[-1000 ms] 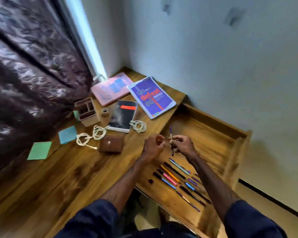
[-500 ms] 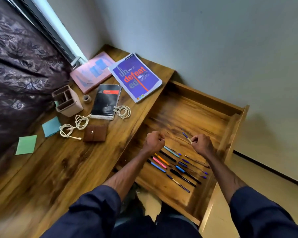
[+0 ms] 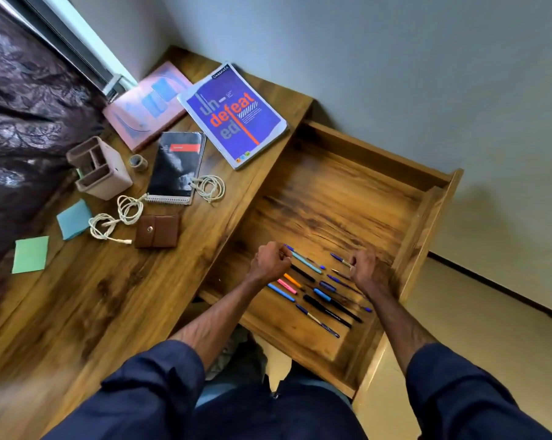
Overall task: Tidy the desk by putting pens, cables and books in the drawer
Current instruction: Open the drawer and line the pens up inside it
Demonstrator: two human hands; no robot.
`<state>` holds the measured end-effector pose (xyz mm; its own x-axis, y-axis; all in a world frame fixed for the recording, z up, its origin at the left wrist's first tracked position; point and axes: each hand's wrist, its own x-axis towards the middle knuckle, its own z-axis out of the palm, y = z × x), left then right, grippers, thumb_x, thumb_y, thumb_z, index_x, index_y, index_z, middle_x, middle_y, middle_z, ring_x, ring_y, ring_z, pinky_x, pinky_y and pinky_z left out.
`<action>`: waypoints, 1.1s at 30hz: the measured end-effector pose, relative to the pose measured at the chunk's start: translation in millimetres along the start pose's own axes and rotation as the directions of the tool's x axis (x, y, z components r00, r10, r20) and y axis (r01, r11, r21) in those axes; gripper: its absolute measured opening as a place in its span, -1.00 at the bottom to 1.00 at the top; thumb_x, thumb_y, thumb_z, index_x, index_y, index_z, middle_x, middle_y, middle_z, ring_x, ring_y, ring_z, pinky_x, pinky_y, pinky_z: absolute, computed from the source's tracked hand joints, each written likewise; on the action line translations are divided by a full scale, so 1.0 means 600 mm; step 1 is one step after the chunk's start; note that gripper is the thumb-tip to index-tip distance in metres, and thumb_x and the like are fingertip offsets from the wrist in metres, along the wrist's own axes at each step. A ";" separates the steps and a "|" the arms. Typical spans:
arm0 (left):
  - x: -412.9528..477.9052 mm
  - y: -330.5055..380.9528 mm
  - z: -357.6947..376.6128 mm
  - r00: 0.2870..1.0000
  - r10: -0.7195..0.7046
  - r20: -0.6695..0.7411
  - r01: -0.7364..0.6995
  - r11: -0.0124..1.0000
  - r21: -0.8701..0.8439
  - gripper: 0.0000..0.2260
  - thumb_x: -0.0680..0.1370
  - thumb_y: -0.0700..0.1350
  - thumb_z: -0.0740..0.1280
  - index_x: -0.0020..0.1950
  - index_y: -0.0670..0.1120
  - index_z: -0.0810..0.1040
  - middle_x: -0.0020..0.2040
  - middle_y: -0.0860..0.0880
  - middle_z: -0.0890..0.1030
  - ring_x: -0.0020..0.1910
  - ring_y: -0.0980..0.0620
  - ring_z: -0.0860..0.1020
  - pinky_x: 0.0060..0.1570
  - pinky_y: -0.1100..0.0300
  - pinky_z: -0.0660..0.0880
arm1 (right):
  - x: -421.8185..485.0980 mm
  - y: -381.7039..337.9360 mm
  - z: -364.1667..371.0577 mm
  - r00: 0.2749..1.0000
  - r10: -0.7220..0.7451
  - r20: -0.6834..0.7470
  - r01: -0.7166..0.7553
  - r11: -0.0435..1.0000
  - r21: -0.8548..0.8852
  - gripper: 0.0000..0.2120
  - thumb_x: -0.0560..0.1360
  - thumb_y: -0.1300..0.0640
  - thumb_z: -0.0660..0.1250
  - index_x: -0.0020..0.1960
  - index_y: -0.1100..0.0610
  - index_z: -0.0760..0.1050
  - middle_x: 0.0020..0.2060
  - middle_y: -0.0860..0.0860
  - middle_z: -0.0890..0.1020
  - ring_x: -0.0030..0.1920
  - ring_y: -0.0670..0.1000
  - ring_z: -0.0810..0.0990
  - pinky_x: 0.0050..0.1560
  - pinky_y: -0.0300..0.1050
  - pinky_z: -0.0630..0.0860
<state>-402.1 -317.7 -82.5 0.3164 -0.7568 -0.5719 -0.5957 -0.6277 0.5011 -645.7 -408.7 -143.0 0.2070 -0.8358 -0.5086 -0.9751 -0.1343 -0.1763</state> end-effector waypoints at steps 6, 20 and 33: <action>0.000 -0.004 0.003 1.000 -0.024 0.017 0.024 1.000 -0.016 -0.88 0.54 -0.06 0.38 0.03 0.00 0.68 -0.09 0.04 0.68 -0.09 0.09 0.64 -0.05 0.07 0.64 | -0.010 -0.004 -0.006 1.000 0.022 -0.005 -0.022 0.998 -0.065 -0.95 0.51 0.12 0.43 -0.09 -0.01 0.59 -0.25 -0.03 0.61 -0.33 -0.03 0.58 -0.30 -0.18 0.58; -0.009 -0.036 -0.010 0.999 -0.041 0.016 0.042 0.994 -0.101 -0.94 0.55 -0.13 0.40 -0.03 0.02 0.64 -0.09 0.05 0.66 -0.08 0.11 0.64 -0.02 0.02 0.67 | -0.019 -0.154 -0.014 0.949 -0.243 -0.201 0.243 0.970 -0.022 -0.88 0.50 0.21 0.43 0.03 0.09 0.62 -0.02 0.04 0.60 0.02 0.03 0.57 0.03 -0.07 0.57; -0.037 -0.089 -0.028 0.996 -0.090 -0.026 0.087 0.990 -0.115 -0.94 0.57 -0.13 0.40 0.02 -0.02 0.65 -0.10 0.05 0.67 -0.17 0.12 0.64 -0.28 0.20 0.59 | -0.004 -0.173 0.018 0.976 -0.219 -0.001 0.218 0.974 -0.059 -0.96 0.55 0.19 0.38 -0.01 0.12 0.60 -0.12 0.07 0.69 -0.16 0.04 0.64 -0.17 -0.09 0.59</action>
<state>-365.1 -270.5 -85.5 0.3883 -0.7016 -0.5975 -0.4768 -0.7078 0.5212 -544.2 -386.9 -132.9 0.4151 -0.7868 -0.4567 -0.9094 -0.3444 -0.2333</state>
